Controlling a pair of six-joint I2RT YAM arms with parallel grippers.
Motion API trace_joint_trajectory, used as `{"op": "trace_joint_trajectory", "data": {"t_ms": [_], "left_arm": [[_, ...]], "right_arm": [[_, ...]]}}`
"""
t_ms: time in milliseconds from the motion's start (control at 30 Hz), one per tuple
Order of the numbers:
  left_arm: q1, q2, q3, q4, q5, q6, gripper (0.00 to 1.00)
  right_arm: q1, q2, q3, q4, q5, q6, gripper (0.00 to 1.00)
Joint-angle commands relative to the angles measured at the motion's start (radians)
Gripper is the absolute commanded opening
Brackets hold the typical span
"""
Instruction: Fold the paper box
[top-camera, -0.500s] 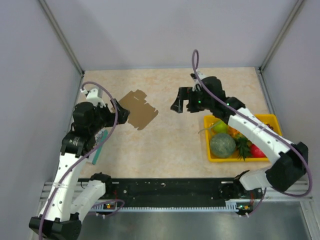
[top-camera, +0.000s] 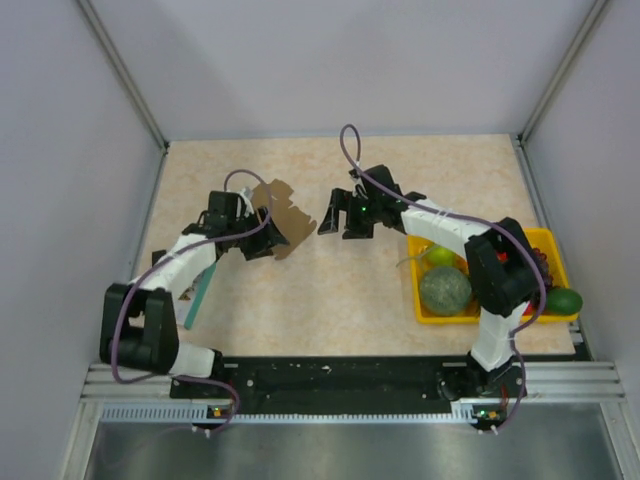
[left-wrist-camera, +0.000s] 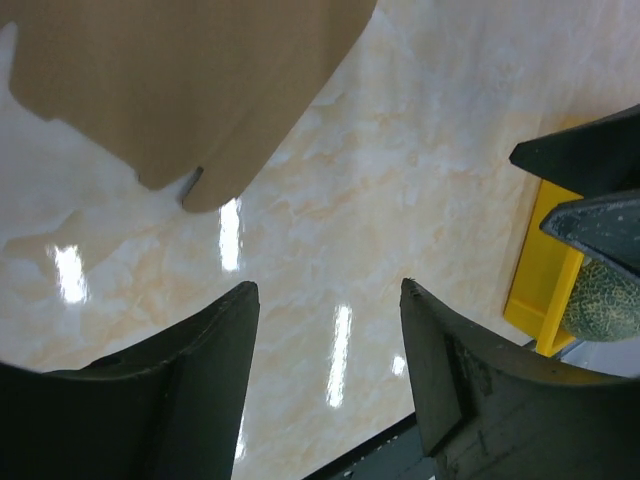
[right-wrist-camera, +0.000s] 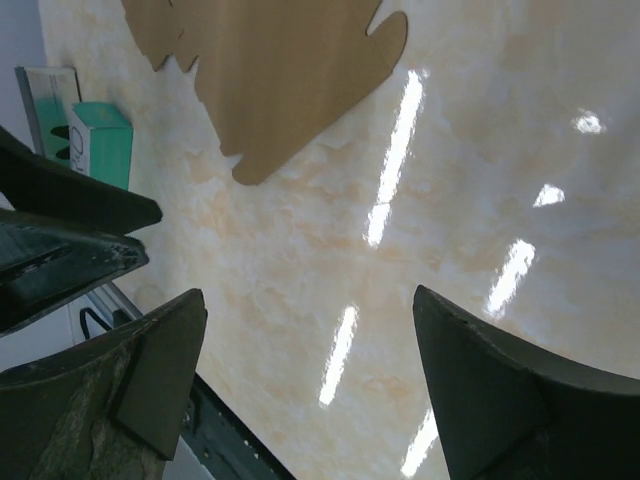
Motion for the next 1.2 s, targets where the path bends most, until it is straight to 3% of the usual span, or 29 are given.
{"op": "trace_joint_trajectory", "data": {"t_ms": [0,233,500,600,733,1167], "left_arm": [[0.008,0.147,0.135,0.208,0.038,-0.094,0.59],[0.082,0.425,0.350,0.237,0.055,-0.137,0.42],[0.209,0.608,0.473,0.179,0.062,-0.131,0.38],[0.225,0.638,0.449,0.234,0.113,-0.168,0.35],[0.225,0.634,0.409,0.242,0.078,-0.174,0.34],[0.217,0.548,0.146,0.447,0.096,-0.337,0.29]], "right_arm": [[-0.015,0.076,0.079,0.119,-0.073,0.087,0.82],[-0.017,0.187,-0.002,0.447,-0.165,0.367,0.63],[0.012,0.285,-0.002,0.562,-0.130,0.447,0.59],[0.027,0.300,-0.030,0.620,-0.111,0.482,0.57],[0.035,0.323,-0.065,0.686,-0.113,0.527,0.56],[0.073,0.334,-0.179,0.857,-0.030,0.667,0.54]]}}
